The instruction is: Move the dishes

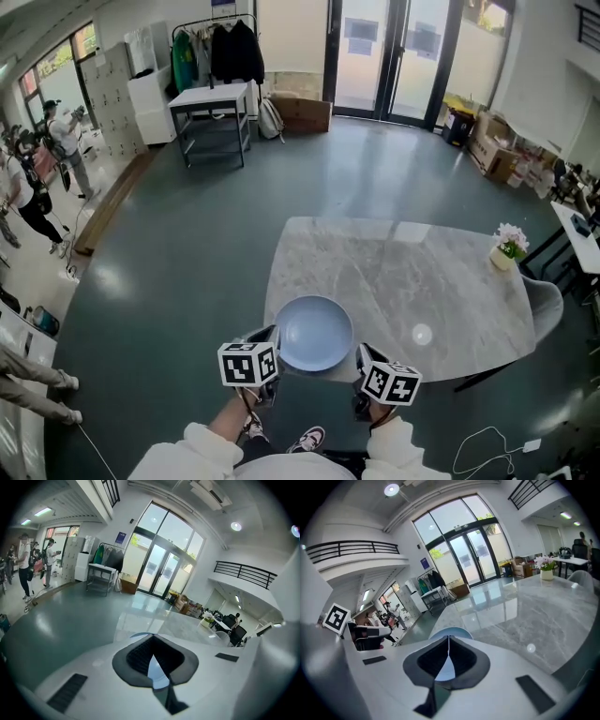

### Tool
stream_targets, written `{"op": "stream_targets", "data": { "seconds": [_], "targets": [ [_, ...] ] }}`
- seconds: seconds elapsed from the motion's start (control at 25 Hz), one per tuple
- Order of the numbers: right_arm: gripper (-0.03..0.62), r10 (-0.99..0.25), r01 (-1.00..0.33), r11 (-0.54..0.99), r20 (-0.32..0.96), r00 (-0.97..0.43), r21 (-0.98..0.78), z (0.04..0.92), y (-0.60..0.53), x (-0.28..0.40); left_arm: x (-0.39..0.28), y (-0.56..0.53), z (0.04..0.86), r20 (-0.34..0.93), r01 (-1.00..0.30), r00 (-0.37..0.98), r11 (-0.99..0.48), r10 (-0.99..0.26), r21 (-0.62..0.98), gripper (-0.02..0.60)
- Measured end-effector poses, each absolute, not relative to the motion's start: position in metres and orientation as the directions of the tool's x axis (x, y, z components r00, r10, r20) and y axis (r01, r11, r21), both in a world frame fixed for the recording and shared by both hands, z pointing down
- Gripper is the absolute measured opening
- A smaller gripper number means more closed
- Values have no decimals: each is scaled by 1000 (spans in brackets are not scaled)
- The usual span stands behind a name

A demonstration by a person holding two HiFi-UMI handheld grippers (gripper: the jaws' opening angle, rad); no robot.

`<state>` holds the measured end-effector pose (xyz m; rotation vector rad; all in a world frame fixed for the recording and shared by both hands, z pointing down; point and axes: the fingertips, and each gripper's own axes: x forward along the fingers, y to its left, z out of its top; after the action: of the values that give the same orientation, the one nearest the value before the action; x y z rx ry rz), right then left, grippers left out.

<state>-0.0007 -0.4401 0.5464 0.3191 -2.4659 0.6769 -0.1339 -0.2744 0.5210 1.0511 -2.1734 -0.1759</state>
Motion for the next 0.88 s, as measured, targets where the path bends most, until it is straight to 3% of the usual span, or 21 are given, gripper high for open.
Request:
{"op": "stream_targets", "data": {
  "seconds": [0.28, 0.88],
  "targets": [
    [57, -68, -295, 897, 555, -829, -330, 531, -443, 12, -107, -278, 522, 539, -626, -442, 677, -717, 387, 6],
    [57, -80, -314, 886, 556, -827, -341, 526, -421, 27, -111, -237, 504, 516, -614, -486, 695, -706, 373, 6]
  ]
}}
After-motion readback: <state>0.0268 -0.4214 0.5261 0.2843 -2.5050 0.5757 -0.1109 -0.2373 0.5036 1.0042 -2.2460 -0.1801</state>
